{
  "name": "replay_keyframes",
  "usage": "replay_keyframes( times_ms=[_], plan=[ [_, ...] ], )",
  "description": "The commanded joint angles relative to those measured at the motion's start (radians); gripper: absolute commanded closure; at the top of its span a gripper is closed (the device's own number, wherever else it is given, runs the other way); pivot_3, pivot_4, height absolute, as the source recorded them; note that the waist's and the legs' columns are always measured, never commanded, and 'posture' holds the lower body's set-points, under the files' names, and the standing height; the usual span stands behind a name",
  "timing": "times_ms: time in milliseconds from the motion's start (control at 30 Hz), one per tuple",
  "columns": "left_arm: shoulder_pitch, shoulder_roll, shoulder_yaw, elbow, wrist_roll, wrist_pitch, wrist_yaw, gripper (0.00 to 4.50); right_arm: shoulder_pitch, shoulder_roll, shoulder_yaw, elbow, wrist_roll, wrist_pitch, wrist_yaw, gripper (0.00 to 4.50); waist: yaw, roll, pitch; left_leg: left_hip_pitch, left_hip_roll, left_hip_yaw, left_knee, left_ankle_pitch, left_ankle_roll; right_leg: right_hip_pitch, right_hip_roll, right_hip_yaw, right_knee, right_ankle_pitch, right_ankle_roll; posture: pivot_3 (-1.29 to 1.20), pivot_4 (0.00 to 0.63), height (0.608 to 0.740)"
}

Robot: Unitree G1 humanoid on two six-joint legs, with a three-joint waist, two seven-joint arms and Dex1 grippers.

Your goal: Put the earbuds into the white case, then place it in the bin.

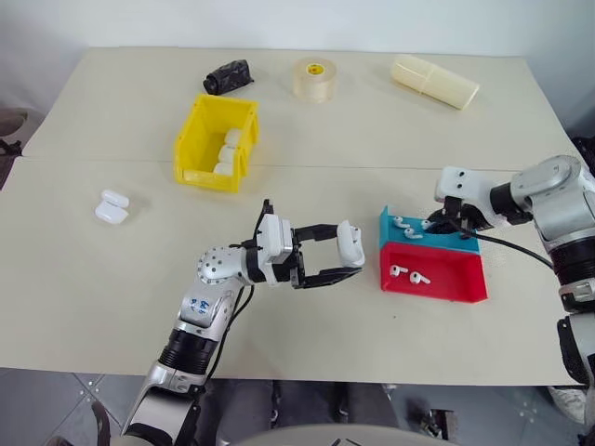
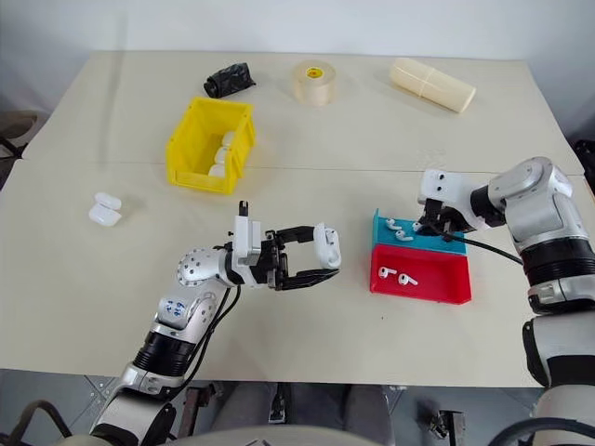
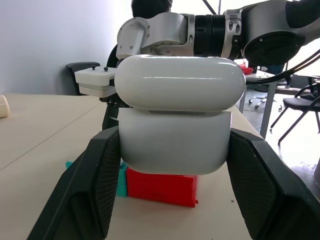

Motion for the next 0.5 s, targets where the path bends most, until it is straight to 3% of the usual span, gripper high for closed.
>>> replay_keyframes(
  times_ms=[33, 200, 333, 500],
  plan=[
    [-0.017, 0.007, 0.015, -0.017, -0.019, -0.003, -0.009, 1.72, 0.036, -0.053, -0.126, -0.159, 0.131, 0.122, 0.049, 3.79, 0.000, 0.000, 0.000, 0.000, 0.000, 0.000, 0.000, 0.000, 0.000, 0.000, 0.000, 0.000, 0.000, 0.000, 0.000, 0.00, 0.150, 0.740],
    [-0.052, 0.012, 0.035, 0.022, -0.024, -0.001, -0.012, 1.72, 0.205, -0.042, -0.313, -0.440, 0.380, 0.363, 0.049, 3.79, 0.004, 0.000, 0.000, -0.002, 0.000, -0.001, 0.000, 0.000, 0.000, -0.001, 0.000, -0.001, 0.000, 0.000, 0.000, 0.00, 0.150, 0.740],
    [-0.080, -0.001, 0.036, 0.050, -0.024, 0.005, -0.015, 1.72, 0.344, 0.086, -0.488, -0.658, 0.623, 0.555, -0.072, 3.79, 0.003, 0.000, 0.000, -0.002, 0.000, -0.002, 0.000, 0.000, 0.000, 0.000, 0.000, -0.001, 0.000, 0.000, 0.000, 0.00, 0.150, 0.740],
    [-0.094, -0.008, 0.032, 0.058, -0.029, 0.021, -0.031, 1.72, 0.435, 0.322, -0.642, -0.858, 0.899, 0.679, -0.298, 3.79, 0.002, 0.000, 0.000, -0.001, 0.000, -0.001, 0.000, 0.000, 0.000, -0.002, 0.000, 0.000, 0.001, 0.000, 0.000, 0.00, 0.150, 0.740]
  ],
)
